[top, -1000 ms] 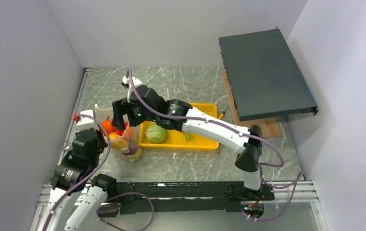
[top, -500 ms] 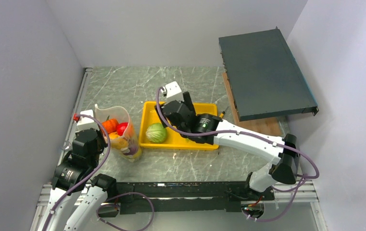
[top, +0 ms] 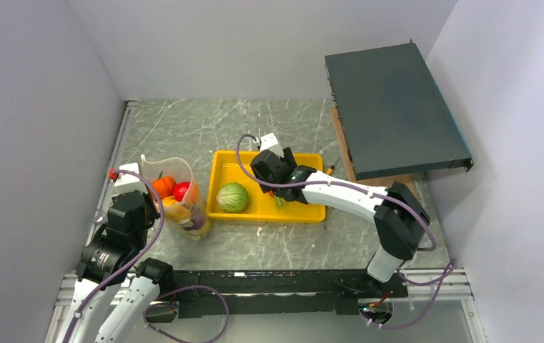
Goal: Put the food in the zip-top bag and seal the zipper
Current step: Pick up the fake vegetable from the bin.
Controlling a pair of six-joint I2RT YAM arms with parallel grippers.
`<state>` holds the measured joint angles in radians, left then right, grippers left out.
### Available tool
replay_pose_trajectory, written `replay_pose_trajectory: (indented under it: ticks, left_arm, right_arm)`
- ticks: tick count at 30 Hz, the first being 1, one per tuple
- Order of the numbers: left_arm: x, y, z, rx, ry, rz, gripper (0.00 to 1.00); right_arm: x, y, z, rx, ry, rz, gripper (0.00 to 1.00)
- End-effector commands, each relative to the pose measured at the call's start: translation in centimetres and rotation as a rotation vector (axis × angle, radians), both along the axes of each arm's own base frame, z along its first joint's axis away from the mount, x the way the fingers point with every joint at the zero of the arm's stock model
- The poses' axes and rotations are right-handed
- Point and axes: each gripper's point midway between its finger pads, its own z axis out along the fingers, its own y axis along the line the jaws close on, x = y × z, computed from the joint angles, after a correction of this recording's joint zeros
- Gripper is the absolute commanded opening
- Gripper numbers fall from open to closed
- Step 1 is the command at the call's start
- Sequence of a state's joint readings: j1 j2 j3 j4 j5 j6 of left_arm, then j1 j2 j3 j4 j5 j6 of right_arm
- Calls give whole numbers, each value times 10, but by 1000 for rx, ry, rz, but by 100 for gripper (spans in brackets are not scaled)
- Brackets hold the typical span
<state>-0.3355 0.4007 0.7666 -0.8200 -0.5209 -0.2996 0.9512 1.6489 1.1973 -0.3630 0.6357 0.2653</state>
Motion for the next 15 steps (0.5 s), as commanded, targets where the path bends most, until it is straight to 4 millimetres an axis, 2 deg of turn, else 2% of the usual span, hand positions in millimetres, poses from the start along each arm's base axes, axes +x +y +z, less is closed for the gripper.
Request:
replay_pose_trajectory:
  ticks: [1, 4, 15]
  left_arm:
    - [2, 1, 9, 0, -41, 7, 0]
    - [3, 1, 8, 1, -36, 7, 0]
    - [3, 1, 8, 3, -34, 5, 0]
  right_arm:
    - [2, 22, -31, 118, 141, 63, 73]
    - [3, 23, -52, 84, 202, 59, 65]
    - [3, 19, -88, 50, 277, 75, 56]
